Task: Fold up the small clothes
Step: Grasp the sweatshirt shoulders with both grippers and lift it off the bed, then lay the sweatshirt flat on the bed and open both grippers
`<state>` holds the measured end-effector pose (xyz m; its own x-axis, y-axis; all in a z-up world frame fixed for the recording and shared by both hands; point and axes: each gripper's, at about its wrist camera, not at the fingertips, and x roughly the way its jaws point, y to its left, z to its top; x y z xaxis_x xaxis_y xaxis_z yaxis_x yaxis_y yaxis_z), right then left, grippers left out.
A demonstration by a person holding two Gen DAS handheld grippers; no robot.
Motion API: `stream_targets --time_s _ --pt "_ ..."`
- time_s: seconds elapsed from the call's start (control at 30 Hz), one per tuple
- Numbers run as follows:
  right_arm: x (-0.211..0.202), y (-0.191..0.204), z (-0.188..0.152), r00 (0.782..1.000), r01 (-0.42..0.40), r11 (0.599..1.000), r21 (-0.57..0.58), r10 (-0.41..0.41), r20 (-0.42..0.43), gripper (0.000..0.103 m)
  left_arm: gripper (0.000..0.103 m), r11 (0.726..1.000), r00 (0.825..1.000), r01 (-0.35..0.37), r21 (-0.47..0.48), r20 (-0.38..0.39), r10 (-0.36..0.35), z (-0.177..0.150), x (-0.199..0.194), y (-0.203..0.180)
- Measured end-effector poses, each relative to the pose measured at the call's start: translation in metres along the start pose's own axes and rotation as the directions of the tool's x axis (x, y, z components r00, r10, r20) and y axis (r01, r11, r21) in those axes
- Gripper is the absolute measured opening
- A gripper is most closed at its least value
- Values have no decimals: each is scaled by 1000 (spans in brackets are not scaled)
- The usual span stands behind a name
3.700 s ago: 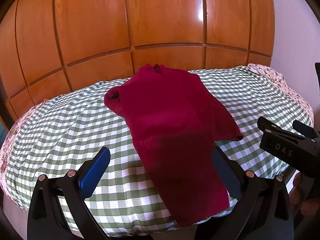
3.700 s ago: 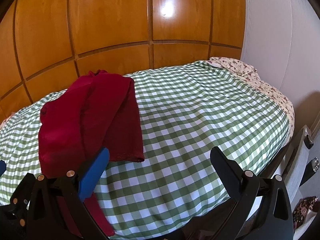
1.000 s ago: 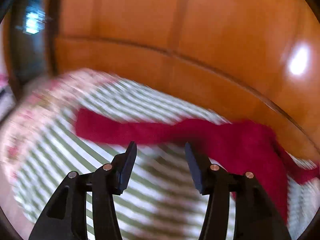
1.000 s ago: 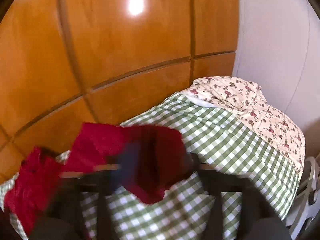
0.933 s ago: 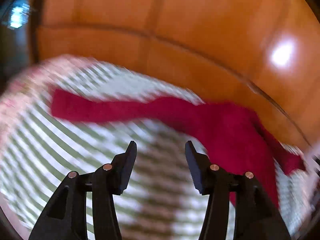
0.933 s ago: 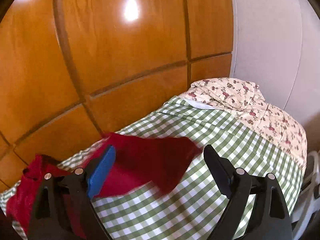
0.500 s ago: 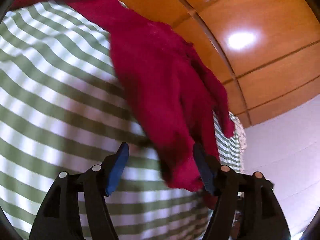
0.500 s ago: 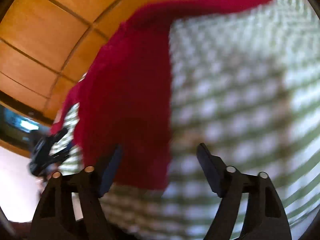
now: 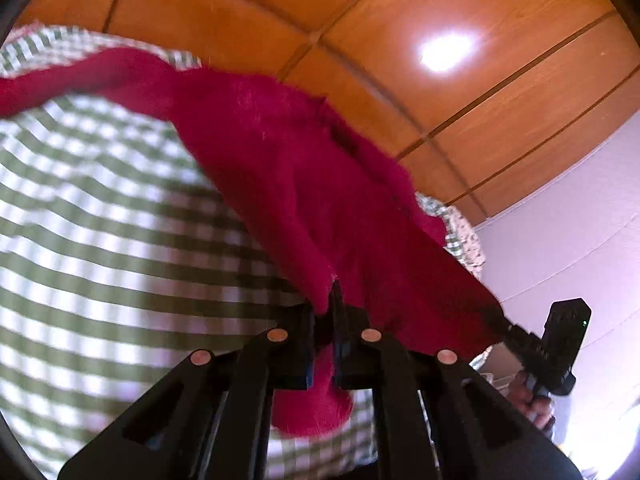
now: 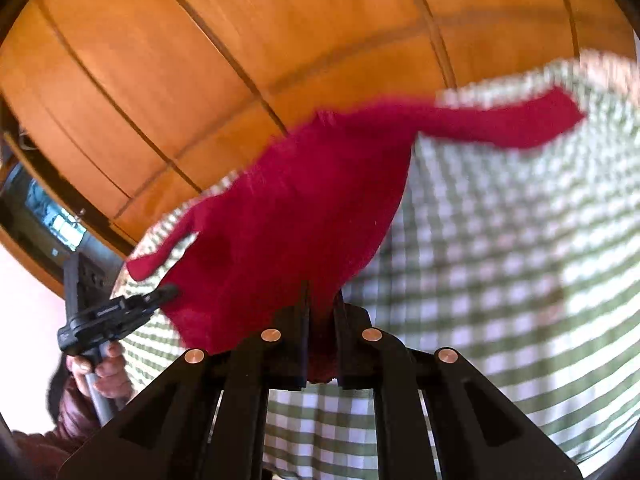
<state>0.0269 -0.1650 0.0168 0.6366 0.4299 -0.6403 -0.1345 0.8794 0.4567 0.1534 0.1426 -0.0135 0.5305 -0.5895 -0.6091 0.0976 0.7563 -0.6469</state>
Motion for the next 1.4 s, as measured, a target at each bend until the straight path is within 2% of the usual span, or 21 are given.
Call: stream_targets --time_s 0.1,0.17,0.23,0.3,0.4,0.5,0.63,0.67,0.7,0.73,0.77,0.87,0.9,0.93,1.07,1.13,1.17,1.23,1.27,1.33,1.4 --pt "-38 8 10 998 -5 999 -46 8 65 8 5 1000 1000 -31 1 4 31 0 -55 19" --pt "-50 7 -2 999 21 996 -90 -17 46 8 5 997 997 -73 -15 -10 73 -8 -76 33" --pt "-48 0 -21 998 57 992 -109 -59 -12 8 5 984 984 -176 -6 -23 176 -24 -86 50" --pt "-38 -16 -44 993 73 994 -84 -80 -84 8 5 970 969 -243 -33 -64 240 -40 -80 68" --pt "-13 -40 -88 966 133 989 -63 -143 -214 7 6 946 943 -316 -67 -131 306 -64 -59 97" --pt "11 -61 -123 925 219 973 -66 -229 -302 7 12 906 893 -423 -17 -181 413 -84 -37 103" --pt "8 -60 -120 922 198 977 -73 -211 -326 9 20 893 887 -449 8 -120 447 -92 -47 102" --pt "7 -58 -113 918 201 976 -82 -216 -331 24 24 890 885 -455 4 -102 453 -92 -54 102" --pt "2 -59 -105 915 225 969 -100 -246 -320 50 26 891 888 -454 -9 -81 452 -93 -62 104" --pt "-3 -59 -93 917 262 958 -113 -284 -279 60 29 894 893 -448 -24 -64 446 -92 -69 105" --pt "-8 -56 -89 926 266 957 -112 -286 -247 64 29 895 896 -443 -43 -43 441 -91 -77 107" --pt "-2 -36 -58 954 238 962 -132 -257 -155 65 32 884 890 -455 -107 -2 457 -83 -90 116" --pt "8 -24 -49 963 219 965 -142 -237 -131 69 35 879 885 -460 -127 10 465 -78 -95 122" --pt "22 -11 -42 970 195 969 -151 -214 -118 70 45 870 878 -472 -140 19 479 -74 -97 124" --pt "76 36 -31 982 146 974 -173 -164 -92 71 48 796 814 -546 -262 61 578 -38 -109 155" --pt "102 51 -34 982 133 977 -167 -153 -112 71 50 728 751 -606 -320 70 656 -22 -121 175" --pt "121 60 -35 980 134 975 -175 -157 -124 71 53 697 711 -641 -323 93 697 -14 -131 184" --pt "148 64 -43 968 177 961 -210 -209 -140 71 67 641 648 -696 -324 102 755 3 -143 208" --pt "158 65 -48 963 195 955 -223 -230 -142 72 67 630 643 -694 -349 94 760 10 -148 219" --pt "162 66 -57 968 202 944 -261 -233 -92 80 67 642 675 -623 -448 106 730 25 -168 251" --pt "164 72 -66 969 212 924 -318 -240 -51 85 66 632 671 -586 -507 133 729 39 -178 273"
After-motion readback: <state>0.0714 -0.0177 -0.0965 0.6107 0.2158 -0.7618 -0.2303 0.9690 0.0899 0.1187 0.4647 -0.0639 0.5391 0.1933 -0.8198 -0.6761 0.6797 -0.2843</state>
